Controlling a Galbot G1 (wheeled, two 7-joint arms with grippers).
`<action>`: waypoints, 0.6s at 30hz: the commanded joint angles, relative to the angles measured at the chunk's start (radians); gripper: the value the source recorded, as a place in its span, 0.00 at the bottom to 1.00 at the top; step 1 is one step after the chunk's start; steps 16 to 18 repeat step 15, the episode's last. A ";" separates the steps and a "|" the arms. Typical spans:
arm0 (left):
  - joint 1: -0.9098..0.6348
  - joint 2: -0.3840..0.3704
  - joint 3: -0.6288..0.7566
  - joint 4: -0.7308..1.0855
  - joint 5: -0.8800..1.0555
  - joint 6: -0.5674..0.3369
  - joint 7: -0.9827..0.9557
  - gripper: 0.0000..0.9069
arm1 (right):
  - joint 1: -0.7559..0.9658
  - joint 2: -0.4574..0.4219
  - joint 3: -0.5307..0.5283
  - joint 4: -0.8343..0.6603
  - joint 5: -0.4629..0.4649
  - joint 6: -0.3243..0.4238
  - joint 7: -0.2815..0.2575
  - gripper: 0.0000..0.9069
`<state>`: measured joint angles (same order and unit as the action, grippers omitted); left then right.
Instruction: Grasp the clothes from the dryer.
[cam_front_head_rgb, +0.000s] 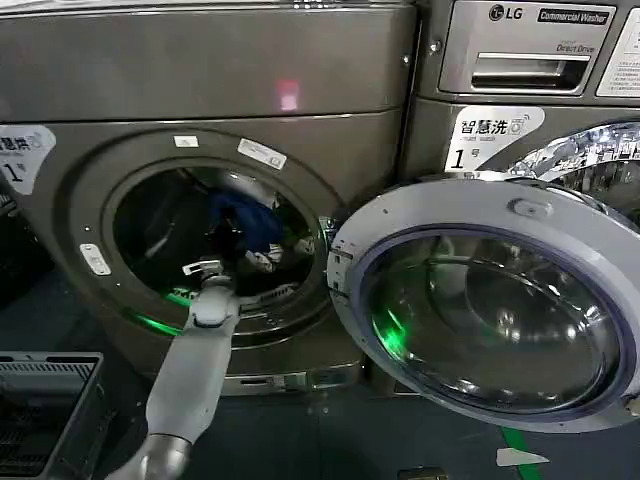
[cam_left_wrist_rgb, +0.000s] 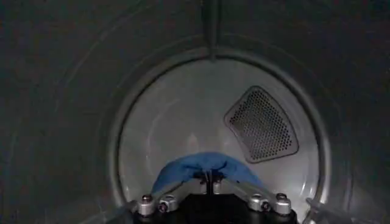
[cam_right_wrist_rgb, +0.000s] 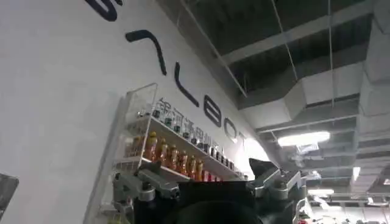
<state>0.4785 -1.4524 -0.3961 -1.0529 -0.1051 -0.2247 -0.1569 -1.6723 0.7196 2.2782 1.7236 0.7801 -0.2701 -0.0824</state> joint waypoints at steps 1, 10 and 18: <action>0.010 0.001 -0.001 -0.008 0.007 0.000 -0.009 0.00 | -0.003 0.000 0.006 0.005 0.000 0.004 -0.005 1.00; 0.008 0.011 -0.001 -0.008 0.003 0.016 0.041 0.00 | -0.009 0.002 0.015 0.005 0.000 0.005 -0.006 1.00; 0.008 0.014 -0.001 -0.003 0.007 0.016 0.058 0.00 | -0.014 0.002 0.020 0.004 0.000 0.004 -0.011 1.00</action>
